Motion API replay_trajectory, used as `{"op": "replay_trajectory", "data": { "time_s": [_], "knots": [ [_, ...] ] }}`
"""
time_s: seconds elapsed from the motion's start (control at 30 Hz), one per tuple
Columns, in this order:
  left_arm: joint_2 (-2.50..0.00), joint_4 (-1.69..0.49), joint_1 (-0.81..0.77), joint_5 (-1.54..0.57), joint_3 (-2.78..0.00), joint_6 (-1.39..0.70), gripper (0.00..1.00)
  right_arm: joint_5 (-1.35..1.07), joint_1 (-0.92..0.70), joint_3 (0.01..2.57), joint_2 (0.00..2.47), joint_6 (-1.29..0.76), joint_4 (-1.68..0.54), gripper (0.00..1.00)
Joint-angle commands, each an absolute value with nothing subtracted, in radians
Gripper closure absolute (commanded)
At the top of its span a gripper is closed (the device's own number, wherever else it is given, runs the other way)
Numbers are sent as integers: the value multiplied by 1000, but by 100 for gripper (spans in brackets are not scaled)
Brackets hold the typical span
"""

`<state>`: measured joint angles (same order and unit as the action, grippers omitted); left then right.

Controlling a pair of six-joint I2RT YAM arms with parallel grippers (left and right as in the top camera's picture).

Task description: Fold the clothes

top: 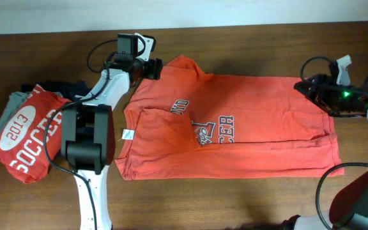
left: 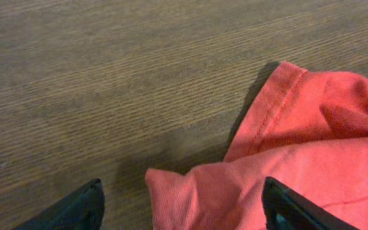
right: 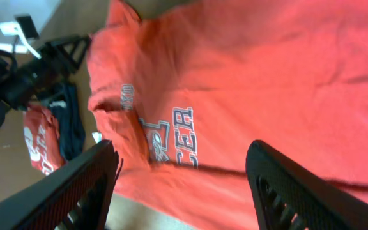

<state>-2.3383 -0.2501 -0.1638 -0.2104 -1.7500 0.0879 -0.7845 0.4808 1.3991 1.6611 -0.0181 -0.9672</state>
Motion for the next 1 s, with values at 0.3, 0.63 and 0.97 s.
{"op": "replay_trajectory", "data": {
  "time_s": [0.3, 0.63, 0.97],
  "knots": [
    [-2407, -231, -161, -313, -1752, 101, 39, -701, 478, 1409, 1644, -4, -1000, 34],
    [-2406, -258, -159, -480, -1821, 49, 100, -701, 478, 1409, 1644, -3, -1026, 39],
    [-2384, -620, -159, -463, -2122, 124, 100, -693, 478, 1409, 1644, 49, -1058, 40]
  ]
}}
